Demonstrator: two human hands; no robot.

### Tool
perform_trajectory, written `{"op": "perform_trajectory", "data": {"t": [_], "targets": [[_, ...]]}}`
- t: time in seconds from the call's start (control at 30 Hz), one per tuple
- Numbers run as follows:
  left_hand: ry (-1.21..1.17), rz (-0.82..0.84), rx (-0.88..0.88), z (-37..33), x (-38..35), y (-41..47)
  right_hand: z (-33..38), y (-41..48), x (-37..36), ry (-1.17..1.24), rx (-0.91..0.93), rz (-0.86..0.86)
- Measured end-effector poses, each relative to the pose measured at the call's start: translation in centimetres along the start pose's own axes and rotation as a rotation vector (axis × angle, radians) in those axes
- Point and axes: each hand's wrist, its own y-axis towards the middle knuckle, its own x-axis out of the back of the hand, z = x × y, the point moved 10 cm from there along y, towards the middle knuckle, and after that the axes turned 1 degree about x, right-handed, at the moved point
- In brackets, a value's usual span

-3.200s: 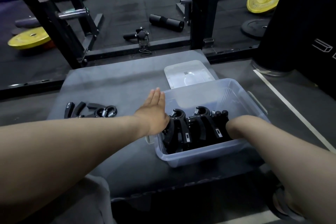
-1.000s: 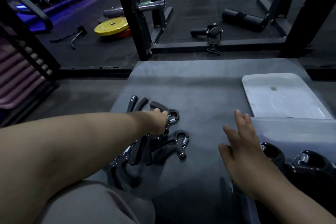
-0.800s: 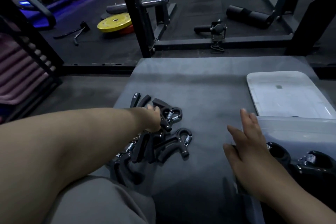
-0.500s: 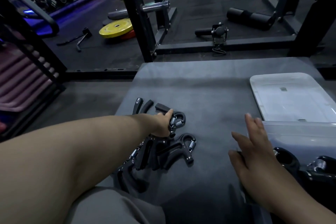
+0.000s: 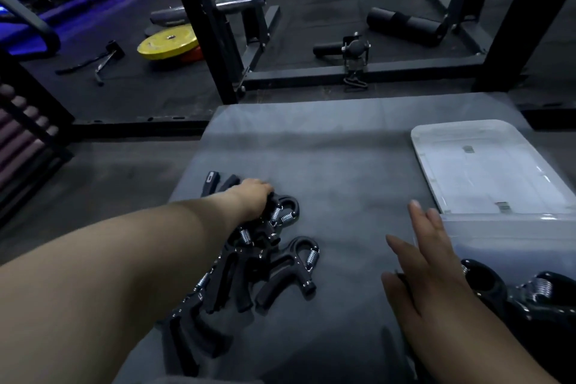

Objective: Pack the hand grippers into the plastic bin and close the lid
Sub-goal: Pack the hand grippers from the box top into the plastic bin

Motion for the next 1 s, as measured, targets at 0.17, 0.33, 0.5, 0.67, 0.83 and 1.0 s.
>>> {"op": "perform_trajectory", "data": {"t": [0.17, 0.33, 0.5, 0.67, 0.83, 1.0], "targets": [[-0.105, -0.097, -0.073, 1.9, -0.9, 0.8, 0.2, -0.4, 0.1, -0.039, -0.005, 0.037], [0.167, -0.156, 0.021, 2.5, -0.7, 0.7, 0.8, -0.2, 0.1, -0.080, -0.035, 0.132], [0.363, -0.210, -0.045, 2.5, 0.3, -0.2, 0.6, -0.4, 0.6, -0.036, -0.118, 0.215], [0.313, -0.317, -0.075, 1.9, 4.7, -2.2, 0.5, -0.2, 0.2, -0.047, -0.125, 0.245], [0.444, -0.462, -0.117, -1.9, 11.5, -5.2, 0.4, -0.2, 0.1, -0.040, -0.150, 0.269], [0.093, -0.459, 0.033, -5.9, 16.7, -9.4, 0.1, -0.6, 0.0, 0.026, -0.181, 0.292]]}}
